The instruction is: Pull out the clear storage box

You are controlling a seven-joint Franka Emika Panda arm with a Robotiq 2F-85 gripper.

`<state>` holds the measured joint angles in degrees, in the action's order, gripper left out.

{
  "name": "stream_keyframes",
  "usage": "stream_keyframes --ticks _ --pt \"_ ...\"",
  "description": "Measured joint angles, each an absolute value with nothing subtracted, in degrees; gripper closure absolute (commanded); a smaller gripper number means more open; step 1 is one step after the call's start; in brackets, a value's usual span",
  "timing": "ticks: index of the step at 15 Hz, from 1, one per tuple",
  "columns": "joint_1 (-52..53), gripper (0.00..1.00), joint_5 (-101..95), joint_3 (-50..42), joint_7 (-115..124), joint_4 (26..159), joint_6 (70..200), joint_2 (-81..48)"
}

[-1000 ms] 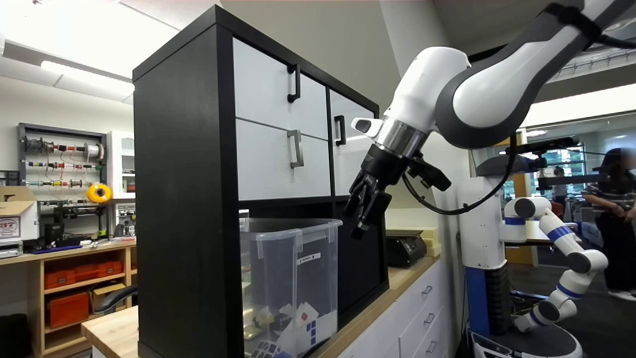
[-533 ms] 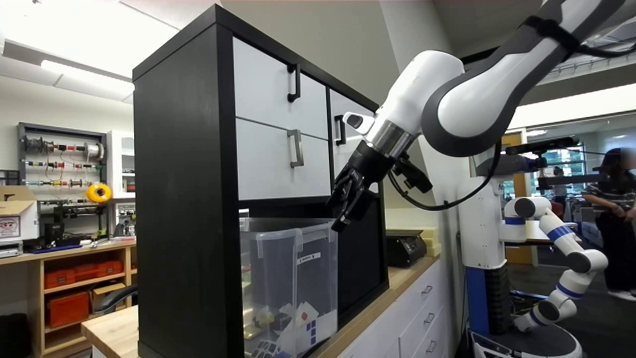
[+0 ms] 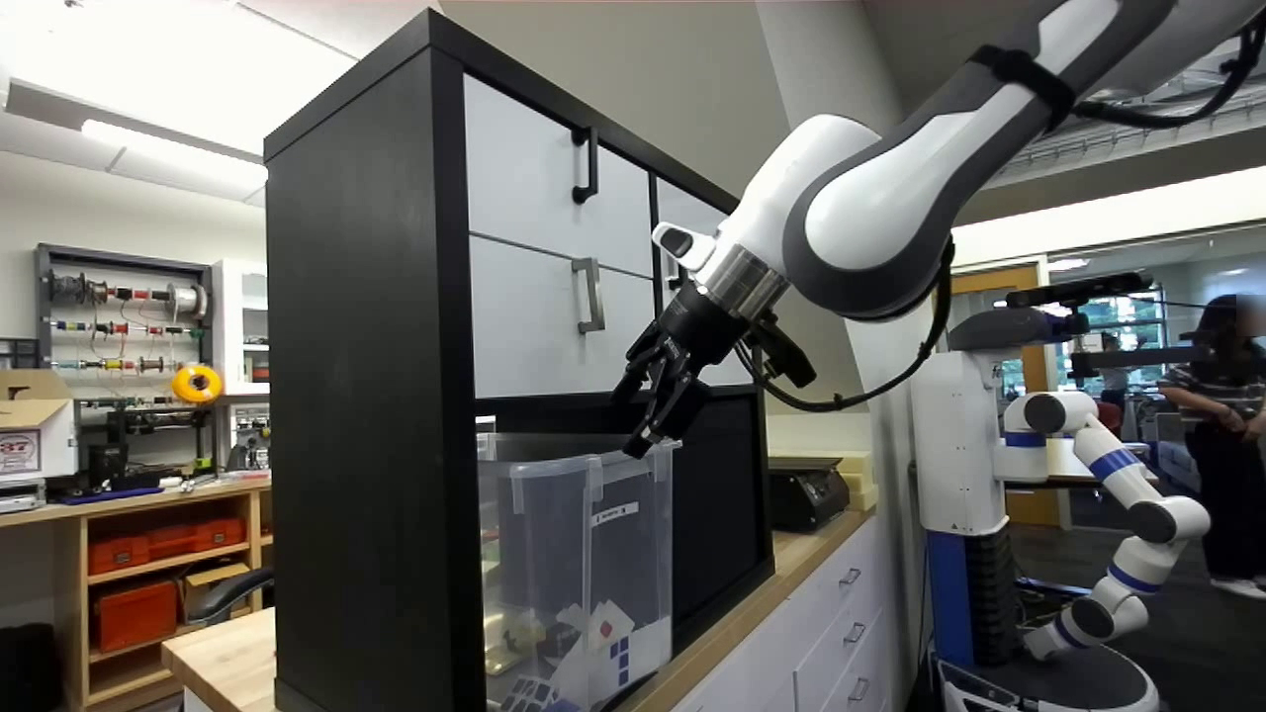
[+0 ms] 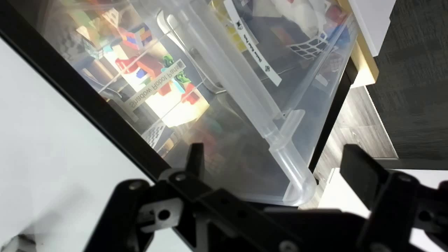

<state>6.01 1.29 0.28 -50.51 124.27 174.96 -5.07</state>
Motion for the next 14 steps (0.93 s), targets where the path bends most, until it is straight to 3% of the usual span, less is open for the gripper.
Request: stream_keyframes --ticks 14 --pt "1.5 0.0 10.5 4.2 -64.0 118.9 174.6 -12.6"
